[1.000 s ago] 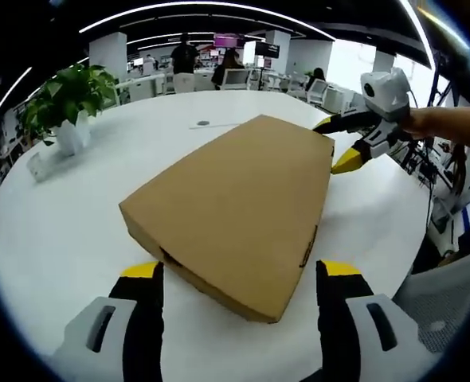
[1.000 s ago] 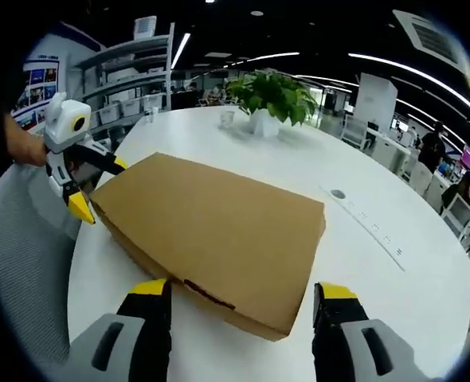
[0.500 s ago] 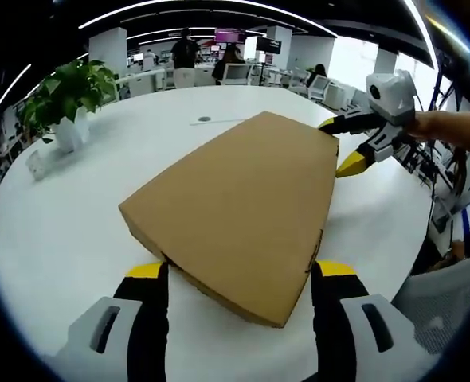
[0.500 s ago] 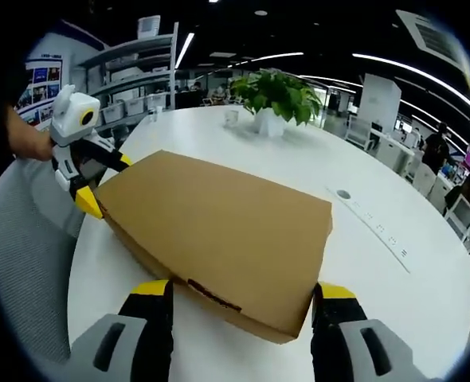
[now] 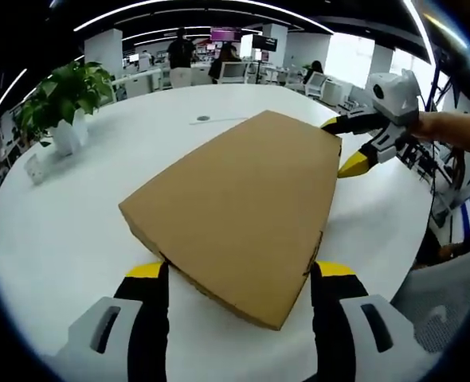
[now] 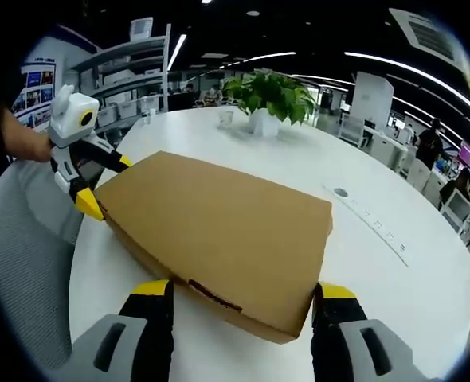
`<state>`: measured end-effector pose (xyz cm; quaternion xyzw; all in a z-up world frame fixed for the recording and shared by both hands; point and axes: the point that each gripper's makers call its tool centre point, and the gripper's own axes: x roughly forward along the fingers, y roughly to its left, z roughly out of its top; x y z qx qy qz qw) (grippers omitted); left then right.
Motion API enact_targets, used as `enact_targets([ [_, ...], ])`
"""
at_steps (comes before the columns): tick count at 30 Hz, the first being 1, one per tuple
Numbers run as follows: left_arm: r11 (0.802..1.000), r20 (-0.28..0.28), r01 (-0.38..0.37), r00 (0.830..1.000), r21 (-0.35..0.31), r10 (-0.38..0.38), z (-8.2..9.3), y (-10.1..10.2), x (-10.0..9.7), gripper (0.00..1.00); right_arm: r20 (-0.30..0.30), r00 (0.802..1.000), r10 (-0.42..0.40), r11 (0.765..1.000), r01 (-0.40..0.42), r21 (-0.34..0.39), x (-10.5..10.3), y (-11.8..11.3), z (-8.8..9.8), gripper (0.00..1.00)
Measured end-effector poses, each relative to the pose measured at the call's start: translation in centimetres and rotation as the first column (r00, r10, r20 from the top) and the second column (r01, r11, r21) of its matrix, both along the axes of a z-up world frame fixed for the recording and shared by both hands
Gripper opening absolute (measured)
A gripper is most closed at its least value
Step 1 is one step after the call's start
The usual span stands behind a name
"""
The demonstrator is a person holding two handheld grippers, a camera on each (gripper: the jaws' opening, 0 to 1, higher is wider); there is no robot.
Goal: Operate the shoe box by opening the lid, removing the specified soft item, and placing it in the target area until the item is outside and the box remains undamaged.
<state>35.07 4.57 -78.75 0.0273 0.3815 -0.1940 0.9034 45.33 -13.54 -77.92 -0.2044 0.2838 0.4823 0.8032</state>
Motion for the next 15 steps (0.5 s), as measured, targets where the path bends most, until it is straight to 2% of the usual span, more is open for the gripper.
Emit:
enact_targets([
  [15, 0.998, -0.022, 0.056, 0.998, 0.007, -0.056, 0.0, 1.2, 0.2, 0.74, -0.004, 0.998, -0.06, 0.998, 0.06, -0.003, -1.1, 0.5, -0.1, 0.68],
])
